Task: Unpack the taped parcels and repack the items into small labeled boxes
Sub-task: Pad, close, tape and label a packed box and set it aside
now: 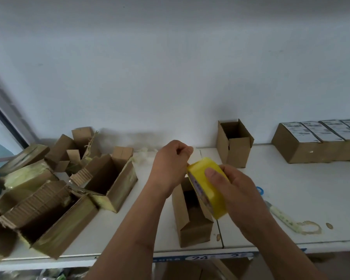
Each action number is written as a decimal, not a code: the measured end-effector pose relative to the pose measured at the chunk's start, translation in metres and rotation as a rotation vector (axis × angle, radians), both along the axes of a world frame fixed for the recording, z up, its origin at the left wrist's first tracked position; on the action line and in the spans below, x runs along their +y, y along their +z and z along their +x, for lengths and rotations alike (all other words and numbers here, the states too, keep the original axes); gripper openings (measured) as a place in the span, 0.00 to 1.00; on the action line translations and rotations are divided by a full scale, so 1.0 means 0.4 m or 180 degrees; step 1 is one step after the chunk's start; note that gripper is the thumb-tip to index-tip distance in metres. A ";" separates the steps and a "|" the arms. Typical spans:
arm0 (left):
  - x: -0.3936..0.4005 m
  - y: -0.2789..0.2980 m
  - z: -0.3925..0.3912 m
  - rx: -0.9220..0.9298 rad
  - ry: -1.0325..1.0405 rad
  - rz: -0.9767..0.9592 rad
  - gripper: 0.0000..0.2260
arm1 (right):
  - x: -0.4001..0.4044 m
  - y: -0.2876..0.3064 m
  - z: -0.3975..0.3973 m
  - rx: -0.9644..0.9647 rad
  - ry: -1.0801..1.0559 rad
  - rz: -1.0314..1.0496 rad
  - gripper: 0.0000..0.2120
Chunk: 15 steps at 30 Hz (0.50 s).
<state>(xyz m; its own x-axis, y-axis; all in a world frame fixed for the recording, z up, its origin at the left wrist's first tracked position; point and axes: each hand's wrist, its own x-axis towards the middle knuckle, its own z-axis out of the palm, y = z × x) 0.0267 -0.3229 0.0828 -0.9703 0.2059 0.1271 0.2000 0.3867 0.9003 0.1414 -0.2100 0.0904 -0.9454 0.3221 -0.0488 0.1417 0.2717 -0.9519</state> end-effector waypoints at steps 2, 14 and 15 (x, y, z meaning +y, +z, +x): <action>-0.006 -0.013 -0.017 -0.0233 0.0096 0.0124 0.08 | 0.019 0.004 0.007 -0.0272 0.0157 -0.0061 0.08; -0.001 -0.135 -0.075 -0.1021 0.0094 -0.0292 0.07 | 0.010 -0.024 0.020 -0.1499 0.0700 -0.0136 0.13; 0.001 -0.146 -0.080 -0.1064 0.0124 -0.0293 0.07 | 0.006 -0.031 0.016 -0.1520 0.0675 -0.0071 0.15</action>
<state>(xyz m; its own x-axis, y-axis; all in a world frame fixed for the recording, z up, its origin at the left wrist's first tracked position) -0.0052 -0.3225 0.0245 -0.9624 0.1638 -0.2165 -0.1166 0.4708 0.8745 0.1478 -0.2074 0.0780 -0.8605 0.1200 -0.4950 0.5054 0.3221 -0.8005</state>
